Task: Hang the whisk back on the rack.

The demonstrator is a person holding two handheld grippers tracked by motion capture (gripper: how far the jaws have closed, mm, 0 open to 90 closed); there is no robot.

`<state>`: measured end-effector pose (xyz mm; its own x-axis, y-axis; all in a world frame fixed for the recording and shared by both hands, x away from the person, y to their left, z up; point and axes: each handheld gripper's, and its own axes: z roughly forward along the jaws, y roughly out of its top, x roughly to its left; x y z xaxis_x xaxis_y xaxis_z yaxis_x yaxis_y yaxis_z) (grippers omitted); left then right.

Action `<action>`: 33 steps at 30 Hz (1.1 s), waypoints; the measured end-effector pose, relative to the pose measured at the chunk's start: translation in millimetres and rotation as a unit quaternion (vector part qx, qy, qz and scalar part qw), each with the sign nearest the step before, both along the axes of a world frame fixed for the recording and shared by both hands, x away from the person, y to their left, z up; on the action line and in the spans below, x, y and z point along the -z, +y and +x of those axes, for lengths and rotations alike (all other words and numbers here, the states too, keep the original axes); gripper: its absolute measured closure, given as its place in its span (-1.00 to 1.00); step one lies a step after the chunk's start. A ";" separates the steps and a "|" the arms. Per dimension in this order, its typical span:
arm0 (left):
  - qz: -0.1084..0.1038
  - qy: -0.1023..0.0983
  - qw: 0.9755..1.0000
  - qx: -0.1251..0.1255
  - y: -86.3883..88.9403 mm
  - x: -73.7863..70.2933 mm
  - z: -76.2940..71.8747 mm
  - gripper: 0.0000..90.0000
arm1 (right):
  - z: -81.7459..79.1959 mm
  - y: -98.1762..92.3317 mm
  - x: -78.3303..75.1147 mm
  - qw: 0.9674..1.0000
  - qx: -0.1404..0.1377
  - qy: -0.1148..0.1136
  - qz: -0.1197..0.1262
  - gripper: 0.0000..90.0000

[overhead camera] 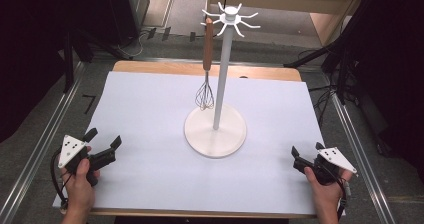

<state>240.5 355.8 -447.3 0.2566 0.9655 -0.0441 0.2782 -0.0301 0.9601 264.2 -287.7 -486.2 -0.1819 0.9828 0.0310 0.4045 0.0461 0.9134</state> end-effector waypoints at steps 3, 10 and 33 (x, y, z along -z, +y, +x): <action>0.004 0.004 1.000 -0.008 6.7 2.0 -5.0 -0.70 | -0.1 0.1 0.0 1.000 0.001 0.000 0.000 -0.68; 0.020 0.008 0.999 -0.028 27.4 4.0 -15.5 -0.72 | 0.1 -0.2 0.1 1.000 0.001 0.000 0.000 -0.68; 0.049 0.033 0.998 -0.029 34.5 10.8 -19.6 -0.75 | -0.5 -0.6 0.2 1.000 0.010 -0.003 0.001 -0.68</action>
<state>220.8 390.3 -458.2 0.1990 0.9794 0.0356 0.3442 -0.1039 0.9331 263.7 -288.3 -486.4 -0.1623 0.9862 0.0320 0.3999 0.0361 0.9158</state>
